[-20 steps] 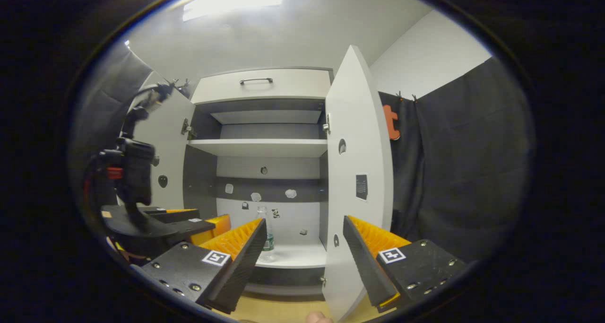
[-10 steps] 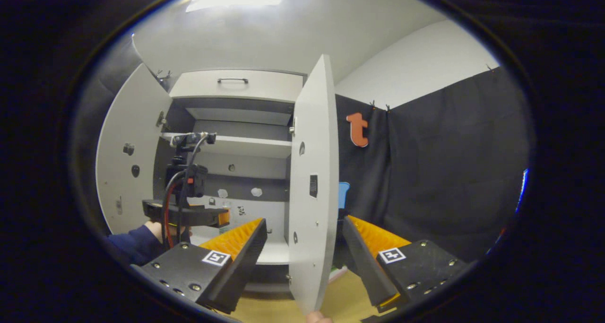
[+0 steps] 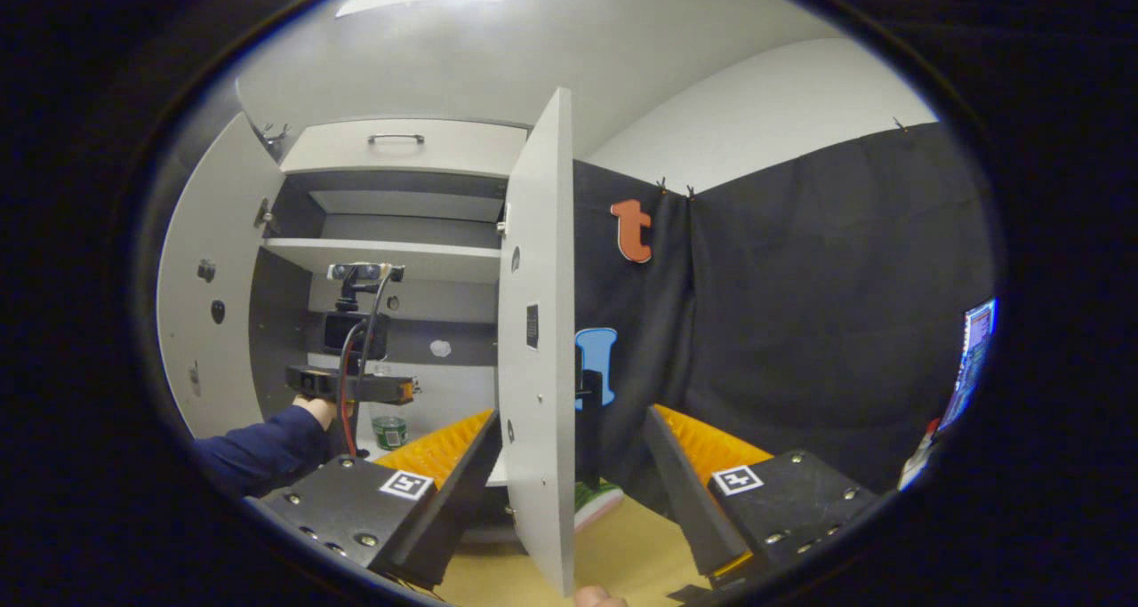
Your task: Grasp the bottle in the cabinet with the left hand and place it on the coaster, then close the right door with the right hand and the left door with the left hand.
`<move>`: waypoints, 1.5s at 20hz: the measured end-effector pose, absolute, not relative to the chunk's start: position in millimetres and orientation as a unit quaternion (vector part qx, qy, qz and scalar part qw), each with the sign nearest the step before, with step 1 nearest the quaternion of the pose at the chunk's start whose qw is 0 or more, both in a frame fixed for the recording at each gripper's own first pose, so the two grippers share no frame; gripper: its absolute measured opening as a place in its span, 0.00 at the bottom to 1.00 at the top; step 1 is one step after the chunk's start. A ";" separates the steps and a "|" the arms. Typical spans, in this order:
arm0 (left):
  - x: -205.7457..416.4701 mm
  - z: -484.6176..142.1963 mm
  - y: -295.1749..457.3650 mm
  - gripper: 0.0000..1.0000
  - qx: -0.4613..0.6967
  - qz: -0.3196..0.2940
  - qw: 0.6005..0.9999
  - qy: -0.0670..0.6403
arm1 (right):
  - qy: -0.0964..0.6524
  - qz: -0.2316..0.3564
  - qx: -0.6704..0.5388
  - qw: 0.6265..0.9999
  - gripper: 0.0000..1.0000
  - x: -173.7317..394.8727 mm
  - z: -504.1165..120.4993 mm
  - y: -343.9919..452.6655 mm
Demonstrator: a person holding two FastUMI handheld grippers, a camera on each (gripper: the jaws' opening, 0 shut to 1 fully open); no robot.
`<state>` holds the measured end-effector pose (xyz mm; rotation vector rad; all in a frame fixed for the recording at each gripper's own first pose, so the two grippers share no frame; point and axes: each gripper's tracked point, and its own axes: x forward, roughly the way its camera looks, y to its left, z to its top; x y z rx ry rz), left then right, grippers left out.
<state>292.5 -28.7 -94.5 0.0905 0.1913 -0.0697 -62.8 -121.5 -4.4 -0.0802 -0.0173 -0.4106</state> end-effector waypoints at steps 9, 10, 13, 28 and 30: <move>259.0 -83.8 -39.5 0.53 0.029 -0.091 0.991 0.098 | -0.009 -0.207 -0.042 0.977 0.98 -68.9 -3.0 -131.8; 247.0 -80.3 -40.6 0.53 0.022 -0.101 0.990 0.098 | -0.009 -0.205 -0.042 0.978 0.98 -69.5 -3.3 -133.2; 208.3 -72.8 -37.1 0.54 0.010 -0.125 0.987 0.097 | -0.009 -0.200 -0.044 0.979 0.98 -72.0 -1.7 -135.7; 42.5 -258.4 34.1 0.53 -0.015 -0.094 0.971 0.221 | 0.008 -0.162 -0.036 0.986 0.99 -75.0 -6.3 -141.0; 26.7 -289.9 31.4 0.53 -0.016 -0.107 0.965 0.239 | 0.012 -0.157 -0.039 0.987 0.99 -74.7 -7.7 -139.5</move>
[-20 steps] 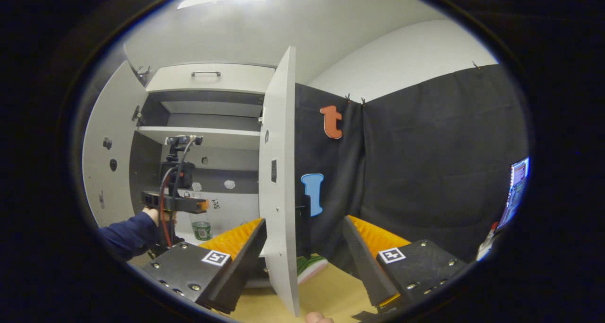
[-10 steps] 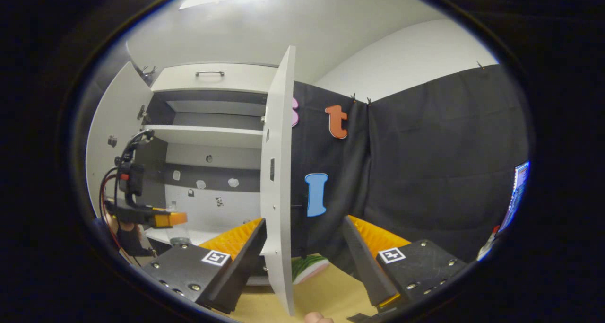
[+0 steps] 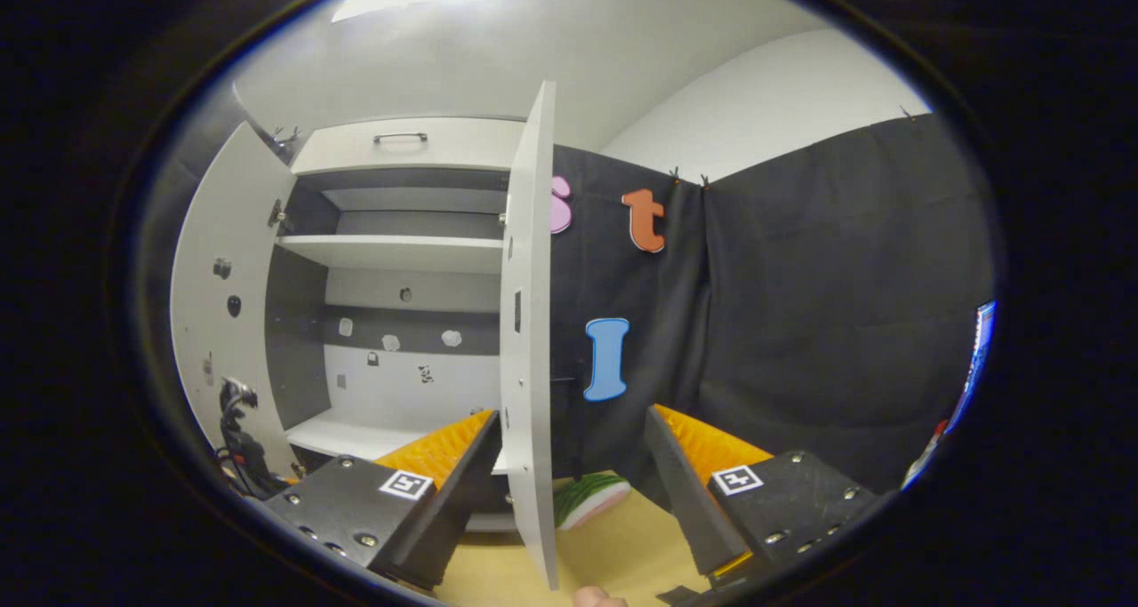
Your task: Grasp the bottle in the cabinet with the left hand and place it on the coaster, then close the right door with the right hand and the left door with the left hand.
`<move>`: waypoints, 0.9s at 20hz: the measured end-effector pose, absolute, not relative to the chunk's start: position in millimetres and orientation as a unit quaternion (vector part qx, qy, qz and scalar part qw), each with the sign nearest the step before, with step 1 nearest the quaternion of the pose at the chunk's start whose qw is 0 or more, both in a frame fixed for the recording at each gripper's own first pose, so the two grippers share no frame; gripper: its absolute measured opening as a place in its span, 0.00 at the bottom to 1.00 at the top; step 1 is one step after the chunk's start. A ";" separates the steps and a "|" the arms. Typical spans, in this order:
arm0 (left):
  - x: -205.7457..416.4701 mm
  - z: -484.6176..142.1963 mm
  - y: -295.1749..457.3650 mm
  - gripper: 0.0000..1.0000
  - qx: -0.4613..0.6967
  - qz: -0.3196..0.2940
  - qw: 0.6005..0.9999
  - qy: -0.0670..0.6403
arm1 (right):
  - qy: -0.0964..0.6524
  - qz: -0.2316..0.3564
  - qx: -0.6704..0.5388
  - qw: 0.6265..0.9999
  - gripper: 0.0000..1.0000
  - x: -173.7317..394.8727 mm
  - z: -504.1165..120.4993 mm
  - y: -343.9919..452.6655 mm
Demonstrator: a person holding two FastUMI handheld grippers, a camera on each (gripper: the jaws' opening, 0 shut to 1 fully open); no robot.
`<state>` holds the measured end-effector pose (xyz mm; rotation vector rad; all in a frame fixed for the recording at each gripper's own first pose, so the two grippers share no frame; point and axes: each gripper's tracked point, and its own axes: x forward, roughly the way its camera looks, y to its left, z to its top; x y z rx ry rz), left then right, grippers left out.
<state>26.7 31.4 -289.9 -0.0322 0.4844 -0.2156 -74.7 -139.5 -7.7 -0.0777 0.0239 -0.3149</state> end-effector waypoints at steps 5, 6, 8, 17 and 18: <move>1.5 -347.9 26.1 0.55 -0.018 -0.122 0.955 0.271 | 0.021 -0.148 -0.042 0.988 0.99 -77.2 -11.3 -134.4; -0.7 -354.3 25.5 0.53 -0.025 -0.120 0.954 0.274 | 0.022 -0.148 -0.045 0.988 0.99 -78.6 -12.0 -134.1; -0.7 -364.0 23.2 0.53 -0.048 -0.119 0.952 0.276 | 0.024 -0.150 -0.049 0.987 0.96 -80.8 -12.2 -135.0; -0.6 -392.5 30.4 0.53 -0.038 -0.106 0.956 0.272 | 0.033 -0.172 -0.059 0.983 0.99 -88.6 -15.0 -149.3; -0.1 -389.1 28.9 0.53 -0.036 -0.108 0.958 0.263 | 0.032 -0.173 -0.061 0.982 0.99 -88.7 -15.4 -149.8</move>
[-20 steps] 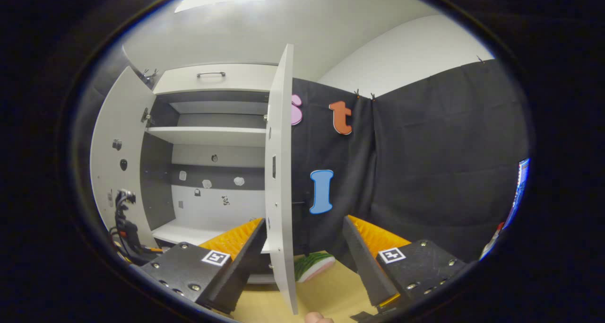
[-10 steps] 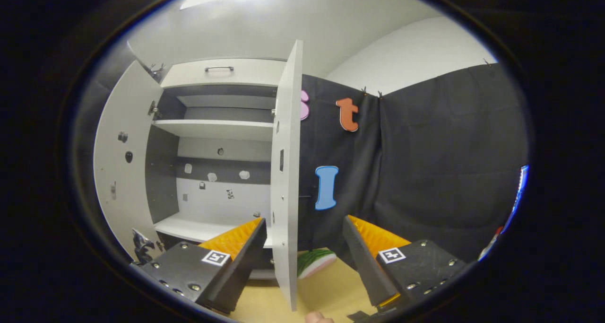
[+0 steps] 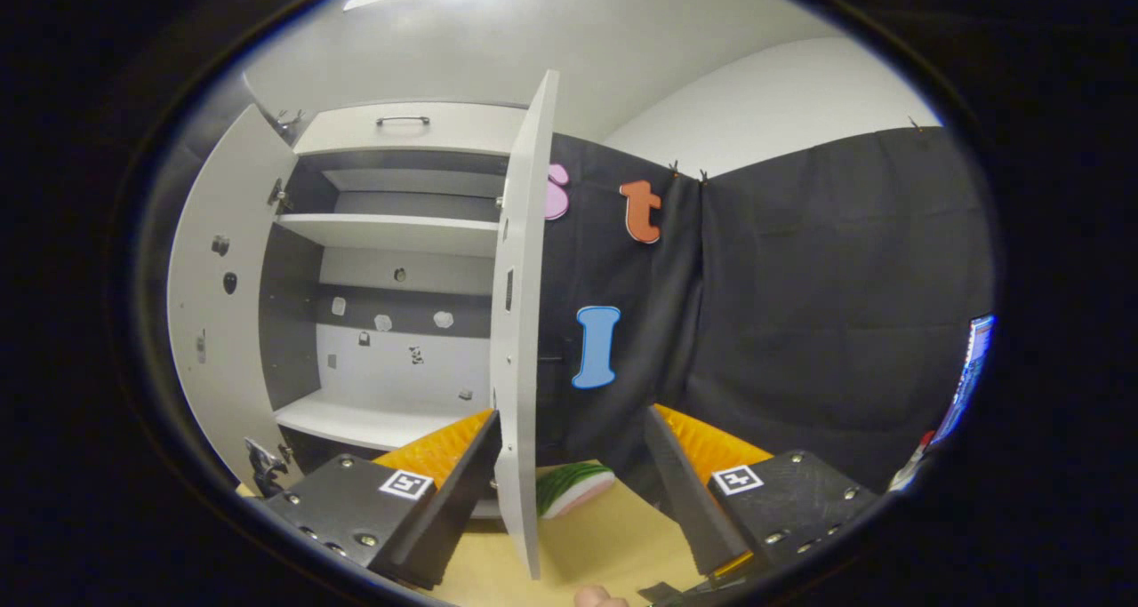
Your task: Grasp the bottle in the cabinet with the left hand and place it on the coaster, then close the right door with the right hand and the left door with the left hand.
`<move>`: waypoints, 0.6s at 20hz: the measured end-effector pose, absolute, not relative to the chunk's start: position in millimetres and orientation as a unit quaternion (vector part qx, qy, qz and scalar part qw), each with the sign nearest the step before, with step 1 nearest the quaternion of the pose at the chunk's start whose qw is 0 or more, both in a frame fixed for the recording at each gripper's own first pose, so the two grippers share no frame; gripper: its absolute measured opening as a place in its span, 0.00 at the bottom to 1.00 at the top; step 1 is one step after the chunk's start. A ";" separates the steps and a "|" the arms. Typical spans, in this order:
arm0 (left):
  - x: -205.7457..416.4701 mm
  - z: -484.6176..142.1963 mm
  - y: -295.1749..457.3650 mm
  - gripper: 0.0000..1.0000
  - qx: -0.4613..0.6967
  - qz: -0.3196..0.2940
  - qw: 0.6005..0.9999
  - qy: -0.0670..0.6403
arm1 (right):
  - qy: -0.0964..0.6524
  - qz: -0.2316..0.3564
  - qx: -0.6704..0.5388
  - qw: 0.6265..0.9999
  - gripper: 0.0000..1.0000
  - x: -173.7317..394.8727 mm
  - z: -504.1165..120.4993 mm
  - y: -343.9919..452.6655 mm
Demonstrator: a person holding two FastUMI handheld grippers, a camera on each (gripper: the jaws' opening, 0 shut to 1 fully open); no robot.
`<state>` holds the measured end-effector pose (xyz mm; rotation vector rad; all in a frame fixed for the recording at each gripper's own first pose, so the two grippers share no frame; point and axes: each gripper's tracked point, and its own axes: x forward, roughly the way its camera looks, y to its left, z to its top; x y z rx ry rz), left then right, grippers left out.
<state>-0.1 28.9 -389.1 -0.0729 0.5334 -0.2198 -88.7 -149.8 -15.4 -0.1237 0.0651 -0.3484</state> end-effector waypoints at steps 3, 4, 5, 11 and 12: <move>-4.8 -390.5 26.0 0.53 -0.030 -0.112 0.958 0.262 | 0.036 -0.171 -0.063 0.983 0.96 -86.4 -18.4 -147.1; -7.8 -390.4 26.1 0.53 -0.028 -0.112 0.958 0.263 | 0.037 -0.169 -0.063 0.983 0.96 -85.9 -20.1 -146.5; -10.1 -388.7 25.1 0.53 -0.029 -0.113 0.958 0.261 | 0.040 -0.168 -0.061 0.983 0.96 -85.3 -22.5 -145.1; -34.4 -385.8 18.7 0.53 -0.009 -0.132 0.954 0.270 | 0.046 -0.161 -0.051 0.985 0.96 -84.0 -29.9 -140.4; -37.3 -384.4 18.7 0.53 -0.007 -0.131 0.954 0.271 | 0.047 -0.161 -0.049 0.985 0.96 -83.0 -30.7 -140.6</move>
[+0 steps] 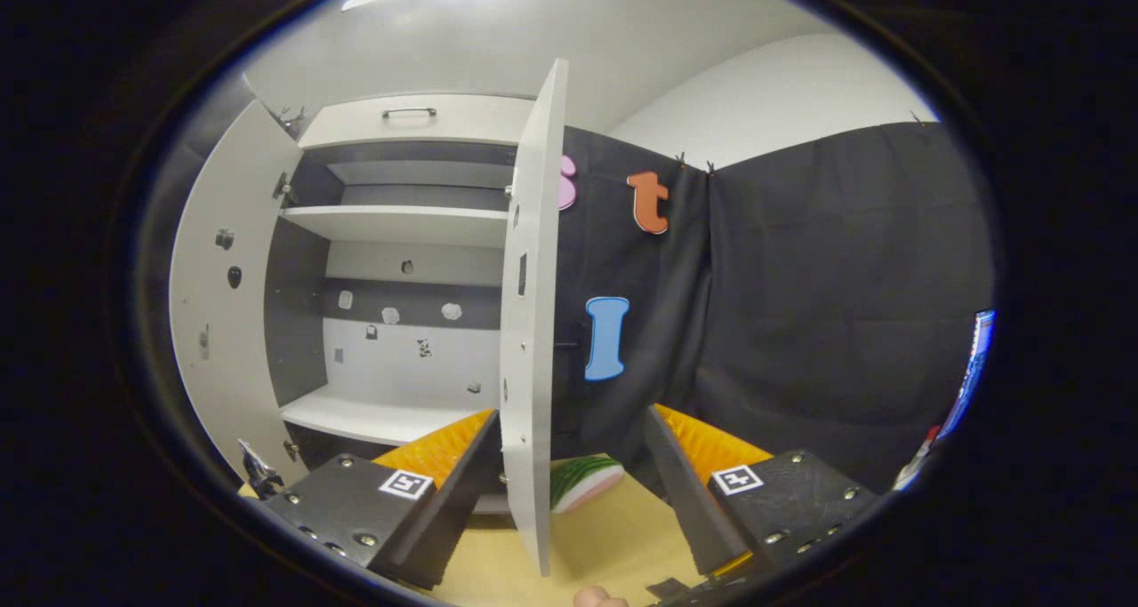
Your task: Grasp the bottle in the cabinet with the left hand and place it on the coaster, then close the right door with the right hand and the left door with the left hand.
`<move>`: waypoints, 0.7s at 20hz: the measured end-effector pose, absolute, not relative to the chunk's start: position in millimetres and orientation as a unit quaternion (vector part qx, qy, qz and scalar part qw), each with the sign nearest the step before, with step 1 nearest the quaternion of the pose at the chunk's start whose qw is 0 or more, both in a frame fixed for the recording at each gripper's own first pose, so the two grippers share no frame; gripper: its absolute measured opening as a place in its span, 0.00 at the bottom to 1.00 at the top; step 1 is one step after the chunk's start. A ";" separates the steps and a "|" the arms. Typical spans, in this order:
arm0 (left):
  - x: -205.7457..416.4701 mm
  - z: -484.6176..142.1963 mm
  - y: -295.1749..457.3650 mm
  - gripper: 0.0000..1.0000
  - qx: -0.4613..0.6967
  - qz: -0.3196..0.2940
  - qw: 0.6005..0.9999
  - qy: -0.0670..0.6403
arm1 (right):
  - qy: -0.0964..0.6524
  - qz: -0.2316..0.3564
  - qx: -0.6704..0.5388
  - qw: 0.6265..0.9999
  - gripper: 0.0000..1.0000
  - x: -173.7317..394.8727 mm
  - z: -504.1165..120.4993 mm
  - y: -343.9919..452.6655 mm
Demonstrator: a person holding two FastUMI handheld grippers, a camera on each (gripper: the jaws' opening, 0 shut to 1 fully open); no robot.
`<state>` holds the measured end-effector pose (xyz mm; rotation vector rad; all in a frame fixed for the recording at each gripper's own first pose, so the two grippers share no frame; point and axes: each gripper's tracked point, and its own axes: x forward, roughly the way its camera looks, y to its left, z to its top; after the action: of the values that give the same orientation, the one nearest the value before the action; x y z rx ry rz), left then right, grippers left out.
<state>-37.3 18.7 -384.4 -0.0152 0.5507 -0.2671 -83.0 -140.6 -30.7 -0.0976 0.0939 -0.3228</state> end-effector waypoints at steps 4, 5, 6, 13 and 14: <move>-47.8 -384.4 18.2 0.53 -0.009 -0.131 0.952 0.277 | 0.049 -0.164 -0.039 0.985 0.96 -81.4 -33.3 -142.9; -50.5 -384.3 18.0 0.53 -0.009 -0.131 0.951 0.280 | 0.051 -0.165 -0.037 0.984 0.96 -80.6 -33.5 -143.7; -53.0 -383.7 17.4 0.53 -0.009 -0.132 0.950 0.282 | 0.053 -0.167 -0.035 0.984 0.96 -80.9 -34.7 -144.6; -60.2 -382.9 20.8 0.59 -0.013 -0.123 0.948 0.292 | 0.056 -0.186 -0.028 0.981 0.99 -85.3 -36.4 -153.1; -59.4 -382.7 21.1 0.59 -0.016 -0.121 0.949 0.291 | 0.058 -0.187 -0.025 0.980 0.99 -85.6 -37.3 -154.3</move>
<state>-59.4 21.1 -382.7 -0.0327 0.5928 -0.2466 -85.6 -154.3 -37.3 -0.0506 0.1166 -0.3772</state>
